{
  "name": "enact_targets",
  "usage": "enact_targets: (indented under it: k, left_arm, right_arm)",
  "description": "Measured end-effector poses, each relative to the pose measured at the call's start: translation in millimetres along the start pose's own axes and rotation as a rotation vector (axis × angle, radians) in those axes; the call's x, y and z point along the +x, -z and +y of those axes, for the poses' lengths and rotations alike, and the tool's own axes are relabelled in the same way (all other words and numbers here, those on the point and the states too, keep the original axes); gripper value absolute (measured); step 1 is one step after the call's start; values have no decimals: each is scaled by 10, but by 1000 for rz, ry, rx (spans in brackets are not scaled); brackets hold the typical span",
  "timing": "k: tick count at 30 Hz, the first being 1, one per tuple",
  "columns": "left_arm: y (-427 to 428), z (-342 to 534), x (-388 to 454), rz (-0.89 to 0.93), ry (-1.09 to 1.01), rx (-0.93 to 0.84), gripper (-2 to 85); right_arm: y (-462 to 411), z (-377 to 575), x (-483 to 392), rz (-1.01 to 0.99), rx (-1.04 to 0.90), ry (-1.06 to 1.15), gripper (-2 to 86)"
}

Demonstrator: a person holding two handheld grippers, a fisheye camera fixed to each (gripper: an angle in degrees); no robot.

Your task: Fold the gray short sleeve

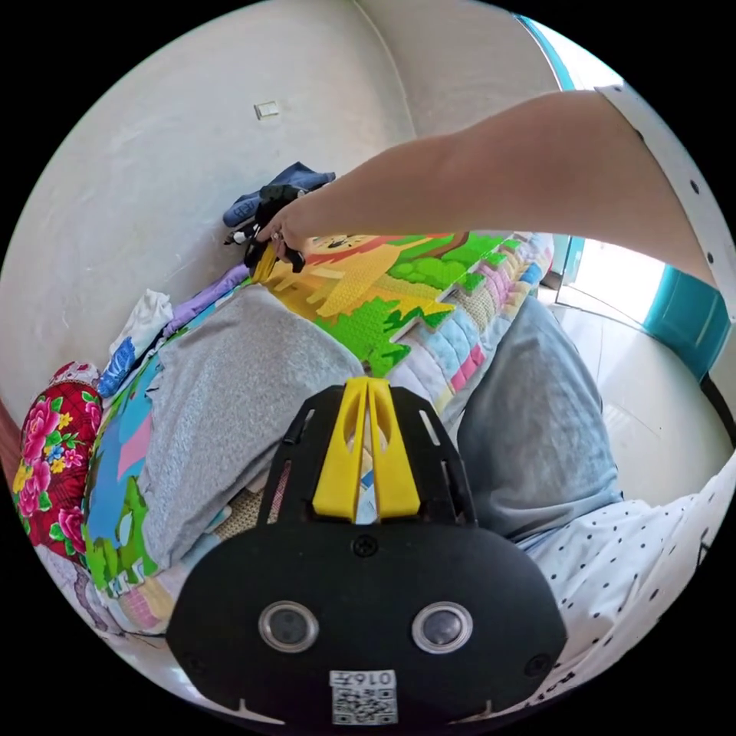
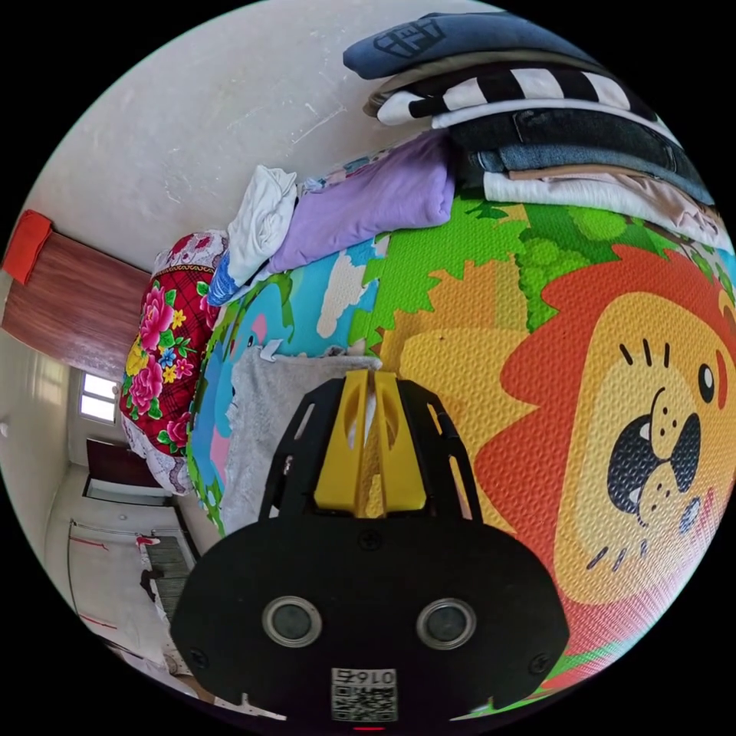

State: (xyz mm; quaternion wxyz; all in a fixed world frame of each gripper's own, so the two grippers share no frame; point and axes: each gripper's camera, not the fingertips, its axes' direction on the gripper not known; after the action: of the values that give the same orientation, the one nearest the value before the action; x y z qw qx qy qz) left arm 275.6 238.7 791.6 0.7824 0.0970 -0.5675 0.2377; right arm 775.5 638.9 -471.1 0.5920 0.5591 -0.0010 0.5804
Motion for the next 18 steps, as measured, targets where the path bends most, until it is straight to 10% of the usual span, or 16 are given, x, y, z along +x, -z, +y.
enact_targets:
  k: [18]
  left_arm:
    - [-177, -97, 69, 110, 31, -4, 10]
  right_arm:
    - [-288, -264, -113, -4, -15, 43, 2]
